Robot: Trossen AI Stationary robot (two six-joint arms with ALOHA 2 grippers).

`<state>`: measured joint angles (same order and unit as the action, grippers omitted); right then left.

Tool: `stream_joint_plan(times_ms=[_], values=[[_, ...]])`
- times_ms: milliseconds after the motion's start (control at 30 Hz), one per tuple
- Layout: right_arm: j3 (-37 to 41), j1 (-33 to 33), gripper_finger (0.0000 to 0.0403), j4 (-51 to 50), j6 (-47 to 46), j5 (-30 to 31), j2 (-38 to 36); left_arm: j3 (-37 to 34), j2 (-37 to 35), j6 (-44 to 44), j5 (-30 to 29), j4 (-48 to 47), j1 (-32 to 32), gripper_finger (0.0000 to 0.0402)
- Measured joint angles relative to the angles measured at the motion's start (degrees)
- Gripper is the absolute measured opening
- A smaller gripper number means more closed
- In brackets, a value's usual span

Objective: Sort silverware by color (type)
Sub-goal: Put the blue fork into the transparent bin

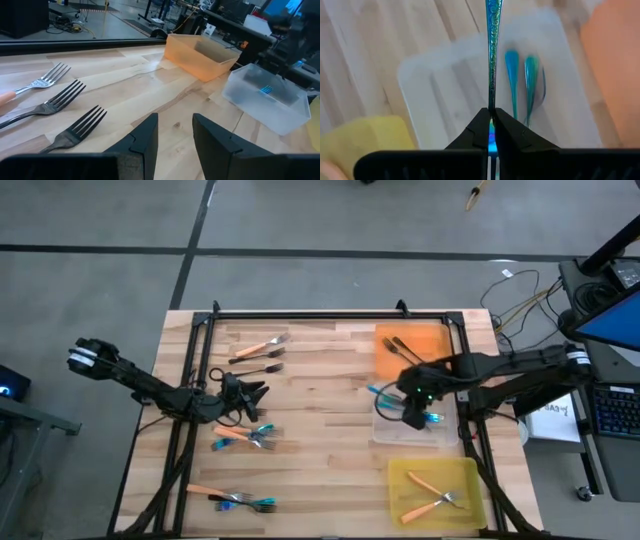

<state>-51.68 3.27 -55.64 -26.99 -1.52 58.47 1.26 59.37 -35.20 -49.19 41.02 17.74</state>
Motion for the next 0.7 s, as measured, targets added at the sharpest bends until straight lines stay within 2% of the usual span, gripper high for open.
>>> stream_joint_plan(times_ms=[267,500,700], values=[[7.67,1.89,0.0009,0.08,-6.38,0.00,-2.17,0.00,0.00,-0.02,-0.38,0.58,0.02,0.0103],[10.21,1.88,0.0010,0.18,-8.64,0.02,-0.63,0.00,0.00,0.00,-3.00,0.56,0.02,0.0103],[10.60,1.86,0.0035,0.17,-9.68,0.00,0.94,0.00,0.00,0.00,-2.99,0.57,0.02,0.0103]])
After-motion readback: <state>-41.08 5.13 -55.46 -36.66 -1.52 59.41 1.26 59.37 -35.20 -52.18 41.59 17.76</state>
